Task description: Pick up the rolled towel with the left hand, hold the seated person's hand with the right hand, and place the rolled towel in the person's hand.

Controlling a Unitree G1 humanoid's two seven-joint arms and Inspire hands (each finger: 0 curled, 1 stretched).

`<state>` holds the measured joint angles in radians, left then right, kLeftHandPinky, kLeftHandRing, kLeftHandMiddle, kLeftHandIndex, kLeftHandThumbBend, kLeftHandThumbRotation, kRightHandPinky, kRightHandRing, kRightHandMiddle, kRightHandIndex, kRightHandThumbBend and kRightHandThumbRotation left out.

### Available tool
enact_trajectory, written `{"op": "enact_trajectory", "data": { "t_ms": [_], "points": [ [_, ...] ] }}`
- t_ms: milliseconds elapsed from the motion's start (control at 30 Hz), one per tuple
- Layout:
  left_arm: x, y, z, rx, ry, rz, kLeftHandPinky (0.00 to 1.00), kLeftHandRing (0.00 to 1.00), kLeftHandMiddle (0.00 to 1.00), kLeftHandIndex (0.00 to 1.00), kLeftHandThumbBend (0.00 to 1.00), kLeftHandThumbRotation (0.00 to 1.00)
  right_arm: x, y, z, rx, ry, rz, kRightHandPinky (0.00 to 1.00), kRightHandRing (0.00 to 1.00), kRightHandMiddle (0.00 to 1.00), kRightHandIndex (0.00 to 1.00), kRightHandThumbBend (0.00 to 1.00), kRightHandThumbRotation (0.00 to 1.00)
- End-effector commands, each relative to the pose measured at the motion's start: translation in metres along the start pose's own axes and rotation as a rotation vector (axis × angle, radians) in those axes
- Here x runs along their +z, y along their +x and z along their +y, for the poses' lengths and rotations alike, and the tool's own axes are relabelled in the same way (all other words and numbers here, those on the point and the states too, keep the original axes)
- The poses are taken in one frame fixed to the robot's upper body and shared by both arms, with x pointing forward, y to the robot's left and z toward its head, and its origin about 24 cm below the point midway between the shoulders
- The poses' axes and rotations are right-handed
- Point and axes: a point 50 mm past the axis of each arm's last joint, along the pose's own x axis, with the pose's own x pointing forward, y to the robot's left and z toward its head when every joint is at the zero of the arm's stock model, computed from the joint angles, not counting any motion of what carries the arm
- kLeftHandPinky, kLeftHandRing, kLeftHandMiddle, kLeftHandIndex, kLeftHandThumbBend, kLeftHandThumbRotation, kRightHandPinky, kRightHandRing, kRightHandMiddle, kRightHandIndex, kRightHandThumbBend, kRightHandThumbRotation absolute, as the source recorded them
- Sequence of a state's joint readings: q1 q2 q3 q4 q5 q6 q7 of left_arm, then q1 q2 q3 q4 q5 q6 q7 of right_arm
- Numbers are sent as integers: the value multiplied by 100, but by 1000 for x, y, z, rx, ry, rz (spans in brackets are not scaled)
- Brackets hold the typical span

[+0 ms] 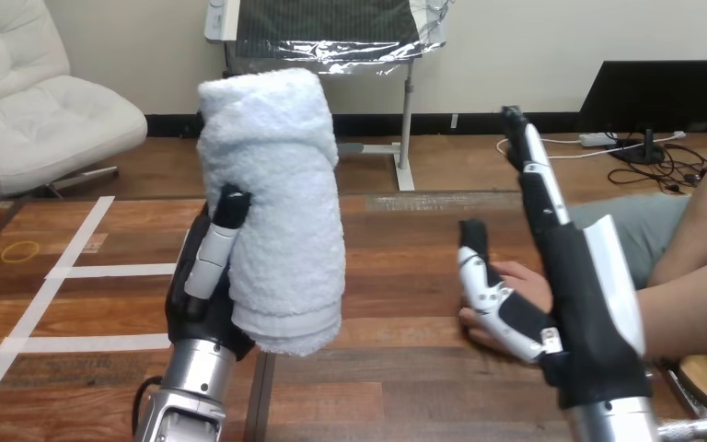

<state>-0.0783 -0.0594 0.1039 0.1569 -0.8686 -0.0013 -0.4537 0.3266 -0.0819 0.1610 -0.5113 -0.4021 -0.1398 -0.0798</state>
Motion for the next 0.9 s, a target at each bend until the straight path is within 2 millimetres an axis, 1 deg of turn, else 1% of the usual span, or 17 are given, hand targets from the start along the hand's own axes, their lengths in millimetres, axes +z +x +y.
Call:
{"op": "enact_trajectory", "data": {
  "t_ms": [0, 33, 67, 133, 200, 233, 300, 333, 367, 600, 633, 700, 867],
  "points": [
    [3, 23, -30, -120, -29, -78, 32, 35, 40, 46, 89, 0, 12, 14, -18, -31, -66, -60, 100, 100, 100, 100, 2, 0],
    [3, 23, -30, -122, -20, -76, 32, 35, 40, 46, 89, 0, 10, 14, -21, -23, -97, -49, 100, 100, 100, 100, 3, 0],
    [3, 24, -31, -124, -14, -75, 31, 35, 40, 46, 89, 0, 10, 15, -23, -18, -118, -42, 100, 100, 100, 100, 7, 0],
    [3, 24, -31, -126, -4, -73, 31, 35, 40, 46, 89, 0, 8, 16, -28, -7, -173, -23, 100, 100, 100, 100, 10, 0],
    [3, 24, -31, -127, 1, -72, 31, 35, 40, 46, 88, 0, 7, 17, -32, 1, -218, -8, 100, 100, 99, 99, 16, 0],
    [2, 25, -31, -128, 3, -70, 31, 35, 40, 46, 88, 0, 6, 19, -36, 12, -280, -7, 100, 100, 99, 99, 19, 0],
    [2, 25, -31, -130, 5, -69, 31, 35, 40, 46, 88, 0, 5, 21, -40, 25, -348, -7, 97, 97, 97, 96, 27, 0],
    [2, 25, -31, -132, 4, -68, 31, 35, 40, 46, 88, 0, 4, 22, -44, 42, -387, -3, 95, 94, 95, 93, 35, 0],
    [2, 25, -31, -134, 4, -68, 31, 35, 40, 46, 88, 0, 3, 23, -46, 52, -406, 0, 94, 94, 94, 92, 38, 0],
    [1, 26, -32, -139, 23, -62, 31, 35, 40, 45, 87, 0, -3, 29, -63, 133, -561, 86, 88, 91, 91, 88, 57, 0],
    [0, 26, -32, -141, 25, -61, 31, 35, 40, 45, 87, 0, -4, 31, -67, 149, -583, 106, 87, 91, 91, 88, 61, 0],
    [0, 26, -32, -142, 26, -61, 31, 35, 40, 45, 87, 0, -5, 32, -71, 166, -601, 129, 86, 91, 91, 87, 64, 0],
    [-2, 26, -32, -146, 36, -58, 31, 35, 40, 45, 87, 0, -12, 37, -83, 235, -712, 205, 84, 90, 90, 86, 71, 0]
  ]
}}
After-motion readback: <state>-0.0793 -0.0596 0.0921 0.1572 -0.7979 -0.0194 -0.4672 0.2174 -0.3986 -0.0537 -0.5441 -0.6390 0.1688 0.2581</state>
